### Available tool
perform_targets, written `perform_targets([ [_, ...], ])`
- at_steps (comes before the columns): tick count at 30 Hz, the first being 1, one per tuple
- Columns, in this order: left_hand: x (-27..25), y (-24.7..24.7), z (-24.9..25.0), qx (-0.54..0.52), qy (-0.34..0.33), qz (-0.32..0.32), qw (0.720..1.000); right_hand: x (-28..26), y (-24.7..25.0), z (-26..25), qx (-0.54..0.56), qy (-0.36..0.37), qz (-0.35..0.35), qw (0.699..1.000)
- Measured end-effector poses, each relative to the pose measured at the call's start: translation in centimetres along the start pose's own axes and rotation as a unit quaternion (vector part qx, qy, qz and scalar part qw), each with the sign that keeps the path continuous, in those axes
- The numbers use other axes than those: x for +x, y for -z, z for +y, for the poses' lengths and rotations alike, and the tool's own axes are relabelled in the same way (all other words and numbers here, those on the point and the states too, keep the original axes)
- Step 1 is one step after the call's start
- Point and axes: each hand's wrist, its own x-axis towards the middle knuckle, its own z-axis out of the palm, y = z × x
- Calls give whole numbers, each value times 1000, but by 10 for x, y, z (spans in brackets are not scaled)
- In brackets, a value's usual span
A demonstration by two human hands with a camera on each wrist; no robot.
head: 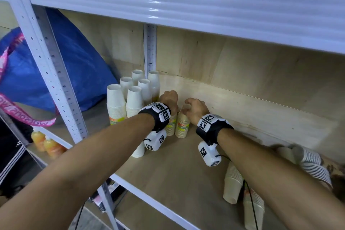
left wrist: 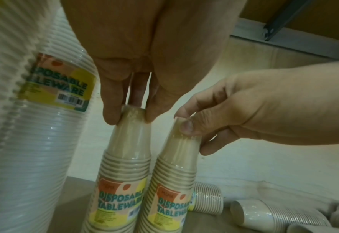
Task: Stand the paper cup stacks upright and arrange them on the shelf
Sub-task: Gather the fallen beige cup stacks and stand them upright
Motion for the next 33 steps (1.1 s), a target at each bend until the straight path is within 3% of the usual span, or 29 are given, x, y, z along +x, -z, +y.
perform_targets([
  [9, -10, 17, 7, -25, -8, 20, 999, -11, 8, 0, 10, -17, -12, 1000],
  [21, -38, 44, 43, -86, -66, 36, 993, -58, 66, 15, -26, -39, -20, 999],
  [24, -49, 39, 59, -98, -98, 22, 990, -77, 80, 28, -39, -49, -15, 998],
  [33, -93, -2, 102, -108, -179, -86, 974, -142, 114, 69, -102, -86, -94, 987],
])
